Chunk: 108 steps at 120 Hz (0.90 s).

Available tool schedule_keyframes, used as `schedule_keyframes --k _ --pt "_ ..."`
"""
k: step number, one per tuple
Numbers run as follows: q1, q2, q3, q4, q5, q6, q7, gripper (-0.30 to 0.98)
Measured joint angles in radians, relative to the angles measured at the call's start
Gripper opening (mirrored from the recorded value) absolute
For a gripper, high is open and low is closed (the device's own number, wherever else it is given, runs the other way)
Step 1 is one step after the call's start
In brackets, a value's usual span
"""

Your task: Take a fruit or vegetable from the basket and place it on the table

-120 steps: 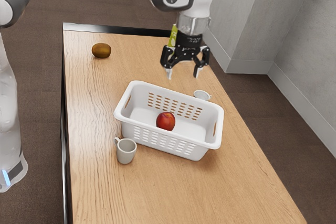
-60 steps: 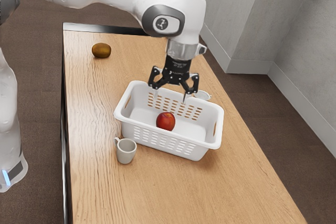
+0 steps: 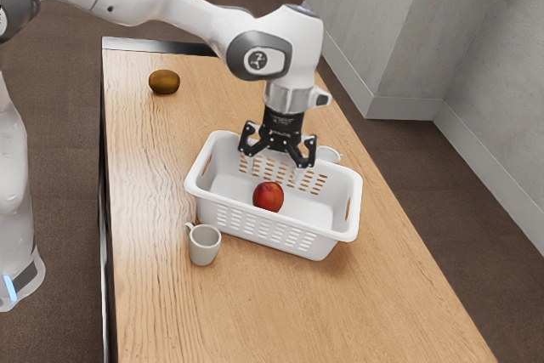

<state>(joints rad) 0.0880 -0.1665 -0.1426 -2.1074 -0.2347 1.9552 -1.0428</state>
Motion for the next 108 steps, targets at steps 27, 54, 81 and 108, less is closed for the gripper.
schedule_keyframes --k 27,54,81,108 --pt "-0.004 0.006 -0.003 -0.046 -0.010 0.054 0.086 0.69" --pt "-0.014 -0.014 -0.003 -0.084 -0.023 0.093 0.143 0.69" --pt "-0.011 -0.003 -0.003 -0.111 -0.044 0.120 0.183 0.69" --pt "-0.005 0.026 -0.002 -0.108 -0.047 0.142 0.211 0.69"
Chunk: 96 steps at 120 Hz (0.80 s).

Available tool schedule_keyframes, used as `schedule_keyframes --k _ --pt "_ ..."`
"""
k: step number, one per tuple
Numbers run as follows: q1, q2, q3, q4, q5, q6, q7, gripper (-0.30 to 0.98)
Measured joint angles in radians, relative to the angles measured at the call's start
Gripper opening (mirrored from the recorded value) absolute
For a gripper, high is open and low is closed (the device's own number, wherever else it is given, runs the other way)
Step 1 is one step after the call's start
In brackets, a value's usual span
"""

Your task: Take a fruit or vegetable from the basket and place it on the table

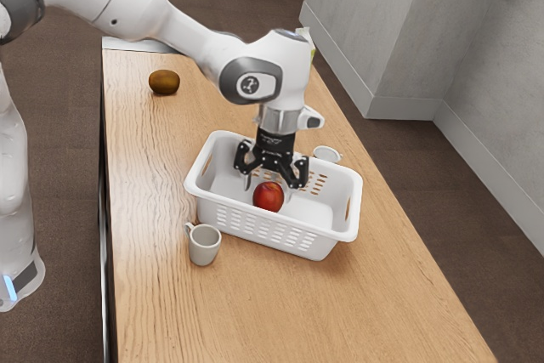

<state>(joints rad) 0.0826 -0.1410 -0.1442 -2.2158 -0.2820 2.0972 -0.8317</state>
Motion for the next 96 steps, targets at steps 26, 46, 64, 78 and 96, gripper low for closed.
schedule_keyframes --k 26,46,64,78,96 --pt "0.003 0.024 0.000 -0.003 -0.017 0.026 0.019 0.69" --pt "0.000 0.033 0.000 -0.006 -0.023 0.035 0.030 0.69" --pt "0.002 0.036 0.000 -0.020 -0.042 0.040 0.022 0.50" --pt "0.001 0.033 0.000 -0.030 -0.057 0.042 0.005 0.39" --pt "-0.004 0.025 0.001 -0.031 -0.061 0.042 -0.029 0.33"
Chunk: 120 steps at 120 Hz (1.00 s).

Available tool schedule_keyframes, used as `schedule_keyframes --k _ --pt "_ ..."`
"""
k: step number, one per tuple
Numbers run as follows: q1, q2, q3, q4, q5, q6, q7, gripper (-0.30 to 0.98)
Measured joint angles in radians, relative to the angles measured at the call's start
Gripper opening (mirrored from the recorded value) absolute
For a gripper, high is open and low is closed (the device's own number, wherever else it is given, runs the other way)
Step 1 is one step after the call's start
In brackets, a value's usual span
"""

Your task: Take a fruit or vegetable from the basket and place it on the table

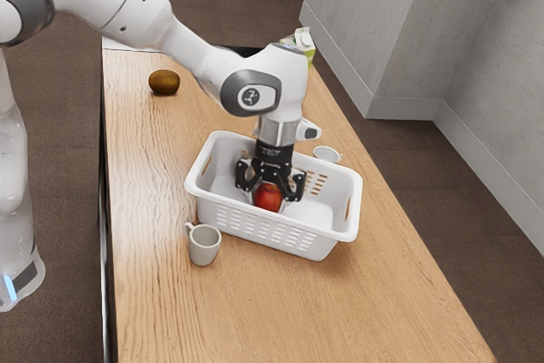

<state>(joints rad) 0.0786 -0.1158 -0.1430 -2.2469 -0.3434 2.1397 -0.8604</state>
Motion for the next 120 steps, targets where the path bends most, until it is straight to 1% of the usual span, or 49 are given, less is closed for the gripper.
schedule_keyframes --k 15,22,28,34,42,52,61,65,70,74,82,91,102,113,120 --pt "-0.003 -0.043 0.000 0.007 0.010 -0.001 -0.044 0.31" --pt "-0.012 -0.081 -0.001 0.042 0.041 -0.002 -0.068 0.29" --pt "-0.036 -0.098 -0.002 0.109 0.080 -0.005 -0.090 0.29" --pt "-0.076 -0.094 -0.003 0.212 0.125 -0.015 -0.115 0.29" --pt "-0.114 -0.083 -0.033 0.316 0.167 -0.029 -0.153 0.30" --pt "-0.188 -0.011 -0.050 0.431 0.194 -0.042 -0.199 0.31" --pt "-0.253 0.114 -0.057 0.553 0.203 -0.049 -0.233 0.32" --pt "-0.271 0.173 -0.067 0.606 0.205 -0.051 -0.247 0.31" --pt "-0.288 0.231 -0.079 0.654 0.207 -0.053 -0.263 0.26" --pt "-0.296 0.257 -0.084 0.674 0.203 -0.055 -0.275 0.30" --pt "-0.296 0.280 -0.088 0.691 0.197 -0.057 -0.296 0.33" --pt "-0.305 0.286 -0.086 0.690 0.172 -0.058 -0.320 0.47" --pt "-0.307 0.286 -0.083 0.682 0.146 -0.058 -0.346 0.57" --pt "-0.294 0.218 -0.036 0.627 0.120 -0.049 -0.389 0.63" --pt "-0.259 0.129 -0.021 0.613 0.155 -0.082 -0.473 0.65"
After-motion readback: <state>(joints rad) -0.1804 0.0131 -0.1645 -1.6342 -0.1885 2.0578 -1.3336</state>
